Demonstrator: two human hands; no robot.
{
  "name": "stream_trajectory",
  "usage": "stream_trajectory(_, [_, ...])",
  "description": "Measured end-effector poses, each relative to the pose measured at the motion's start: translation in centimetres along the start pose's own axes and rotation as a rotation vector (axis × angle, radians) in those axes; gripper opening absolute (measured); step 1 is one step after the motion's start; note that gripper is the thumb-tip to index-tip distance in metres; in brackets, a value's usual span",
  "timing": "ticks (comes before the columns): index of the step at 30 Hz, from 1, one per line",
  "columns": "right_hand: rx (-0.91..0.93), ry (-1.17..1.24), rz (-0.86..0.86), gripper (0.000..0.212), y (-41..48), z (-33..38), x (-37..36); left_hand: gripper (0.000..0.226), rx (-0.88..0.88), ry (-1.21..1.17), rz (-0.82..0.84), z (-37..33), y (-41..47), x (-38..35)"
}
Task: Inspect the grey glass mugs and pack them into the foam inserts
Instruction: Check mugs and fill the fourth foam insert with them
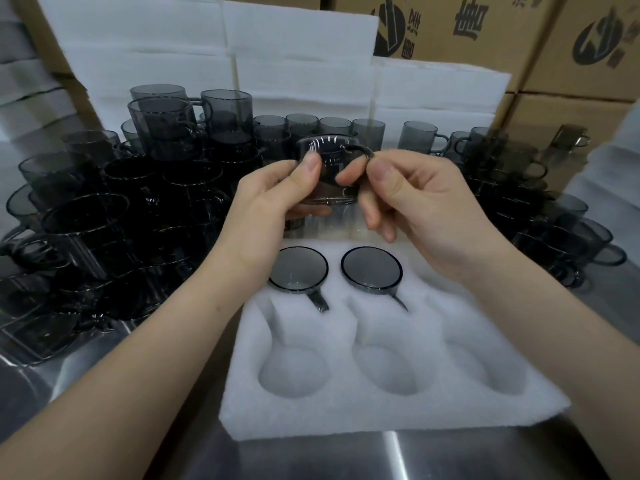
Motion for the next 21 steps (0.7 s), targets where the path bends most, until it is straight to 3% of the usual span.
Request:
stream_trajectory(3, [-0.058, 0.073, -0.070, 0.034, 0.25, -0.34, 0.13, 0.031, -0.011, 0.026, 0.009, -0.18, -0.25, -0.18])
stream_trajectory(7, [-0.239, 0.229, -0.035, 0.037, 0.33, -0.69, 0.27, 0.028, -0.077, 0.072, -0.023, -0.18, -0.46, -0.21])
stream_trajectory(11, [-0.322, 0.207, -0.035, 0.049, 0.37, -0.73, 0.21, 0.038, -0.138, 0.179, -0.034, -0.09, -0.34, -0.10])
stream_trajectory(17, [-0.331, 0.027, -0.124, 0.063, 0.40, -0.96, 0.24, 0.053, -0.160, 0.308, -0.075, -0.26, -0.40, -0.38])
stream_trajectory(21, [-0.283, 0.120, -0.158, 0.053, 0.39, -1.08, 0.42, 0.052, -0.141, 0.267, -0.099, -0.06, -0.33, -0.43])
Point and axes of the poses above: each hand's wrist, its own y-axis towards the middle knuckle, its own x-axis out of the back of the hand, z = x × y, the point moved 2 cm from there along y, towards the middle knuckle, and after that the axes turned 6 degrees about x, right-handed, at the moved point
